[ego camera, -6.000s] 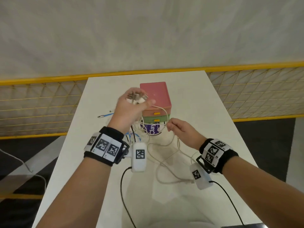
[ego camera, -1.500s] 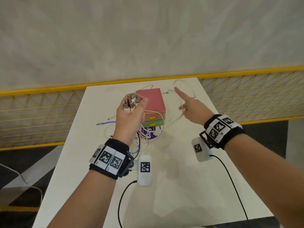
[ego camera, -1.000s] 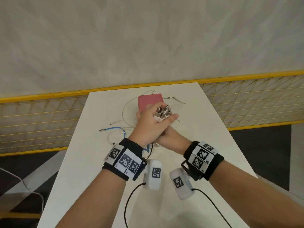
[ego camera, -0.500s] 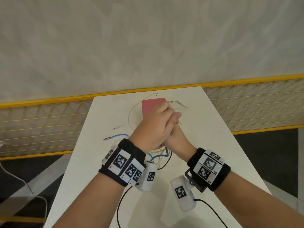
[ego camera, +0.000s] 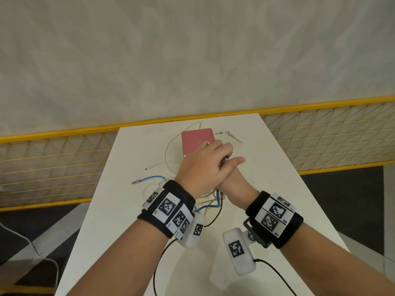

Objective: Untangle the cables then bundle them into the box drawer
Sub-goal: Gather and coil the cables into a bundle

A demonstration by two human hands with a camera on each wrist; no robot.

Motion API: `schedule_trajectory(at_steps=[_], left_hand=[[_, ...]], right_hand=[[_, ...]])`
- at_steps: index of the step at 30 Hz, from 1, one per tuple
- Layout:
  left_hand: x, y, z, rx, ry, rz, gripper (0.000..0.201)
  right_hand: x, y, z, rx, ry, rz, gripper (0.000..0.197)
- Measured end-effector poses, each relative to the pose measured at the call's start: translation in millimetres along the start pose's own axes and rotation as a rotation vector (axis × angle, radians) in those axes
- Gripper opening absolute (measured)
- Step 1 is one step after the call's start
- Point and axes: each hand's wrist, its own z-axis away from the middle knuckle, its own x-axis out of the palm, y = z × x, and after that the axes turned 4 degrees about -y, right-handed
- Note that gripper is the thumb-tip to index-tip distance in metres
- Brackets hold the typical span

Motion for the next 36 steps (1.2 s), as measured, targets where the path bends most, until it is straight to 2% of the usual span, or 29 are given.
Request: schedule_trajectory(at_steps=[2,3,5,6,7,9,12,15,18,19,21,23,24,28,30,34,36], left_hand=[[-1,-4,-4,-0.051,0.046,0.095,0.039],[-3,-6,-5,-0.094,0.081,0.158,0.034],[-4,-9,-9,-0.179,0.136,0.278,0.027],[-4,-9,-10,-0.222,0.141,0.332,0.030],[-4,-8,-11,-0.270,0.131,0.380,0.033],[-2,-6,-12,-0.313,0.150,0.425,0.024],[1,-6,-7,-0.181,0.271,0.411,0.012],[0,-7,-4,-0.054,0.267,0.421,0.011],[-1,-12,-1,-0.118,0.245,0.400,0.027],[-2,-12,-1,-0.180,0.238,0.459,0.033],[-6,-10,-2,-0.320,0.213,0.733,0.038],[-12,-8,-2,-0.416,0.160,1.015,0.030],[-17,-9,-2,-0.432,0.125,1.074,0.024],[-31,-16,-2,-0.360,0.018,1.014,0.014],[-32,-19,-4,-0.312,-0.012,0.959,0.016],[-26,-21,-7,-0.240,0.018,0.764,0.024],[-21,-20,-6,-0.186,0.007,0.755,0.026]], right_hand=[[1,-7,-9,-0.038,0.096,0.079,0.036],[1,-10,-12,-0.072,0.095,0.074,0.030],[1,-18,-15,-0.105,0.065,0.092,0.037],[1,-19,-14,-0.115,0.065,0.121,0.036],[-2,-17,-12,-0.120,0.057,0.143,0.031],[-2,-14,-9,-0.072,0.067,0.179,0.034],[2,-9,-9,-0.019,0.099,0.177,0.031],[6,-12,-10,-0.011,0.063,0.198,0.027],[5,-9,-10,0.027,0.049,0.087,0.004],[4,-7,-11,0.047,0.049,0.054,0.009],[3,-3,-11,0.064,0.031,0.020,0.012],[3,-7,-9,0.037,0.024,0.008,0.023],[2,-9,-8,0.013,0.024,0.007,0.023],[2,-7,-5,-0.045,-0.008,-0.022,0.012],[3,-8,-4,-0.037,-0.035,-0.034,0.019],[2,-7,-5,-0.017,0.010,-0.033,0.012],[0,-6,-8,0.019,0.042,-0.046,0.023]])
